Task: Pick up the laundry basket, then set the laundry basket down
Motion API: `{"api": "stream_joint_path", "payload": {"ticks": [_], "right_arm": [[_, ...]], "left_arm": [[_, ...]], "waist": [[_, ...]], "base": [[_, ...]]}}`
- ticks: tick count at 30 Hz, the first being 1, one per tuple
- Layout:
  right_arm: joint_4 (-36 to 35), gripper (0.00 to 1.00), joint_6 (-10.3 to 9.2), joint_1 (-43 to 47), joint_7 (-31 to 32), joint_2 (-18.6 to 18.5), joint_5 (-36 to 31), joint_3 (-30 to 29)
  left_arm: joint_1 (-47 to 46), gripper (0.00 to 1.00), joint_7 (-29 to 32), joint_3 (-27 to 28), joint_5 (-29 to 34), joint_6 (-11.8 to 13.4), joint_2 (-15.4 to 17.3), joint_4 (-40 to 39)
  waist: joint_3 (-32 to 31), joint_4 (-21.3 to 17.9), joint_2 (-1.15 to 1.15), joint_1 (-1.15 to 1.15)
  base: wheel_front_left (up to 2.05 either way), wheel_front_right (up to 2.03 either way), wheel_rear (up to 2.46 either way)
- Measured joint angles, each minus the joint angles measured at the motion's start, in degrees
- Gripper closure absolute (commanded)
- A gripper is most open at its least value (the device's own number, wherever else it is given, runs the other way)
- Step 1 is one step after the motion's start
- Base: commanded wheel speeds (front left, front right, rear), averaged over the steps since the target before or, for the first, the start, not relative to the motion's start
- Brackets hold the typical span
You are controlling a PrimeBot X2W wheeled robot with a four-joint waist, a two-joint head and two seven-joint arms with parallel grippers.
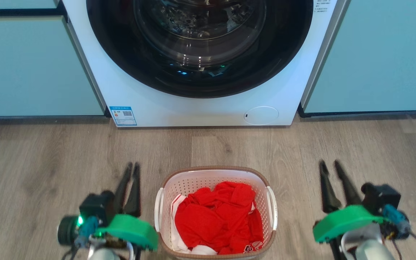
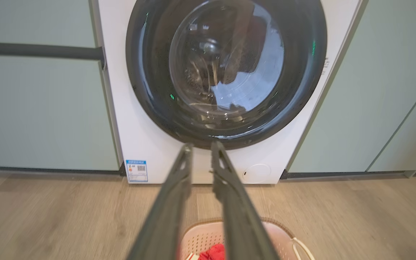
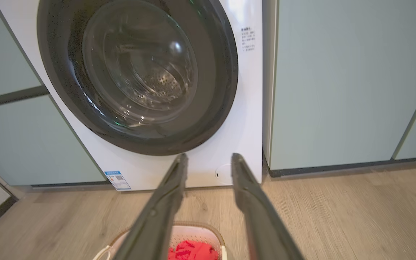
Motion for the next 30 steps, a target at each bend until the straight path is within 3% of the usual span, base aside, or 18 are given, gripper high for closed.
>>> {"api": "stream_joint_path", "payload": {"ticks": [30], "right_arm": [[2.36,1.0,0.0,1.72,3.54,-0.05,17.17,-1.69]], "left_arm": [[1.51,1.0,3.53,2.3,-18.15,-2.21,0.31,3.08]], "waist": [[0.11,-0.75,0.0,0.0]], "base": [[0.0,0.0,0.0]]}}
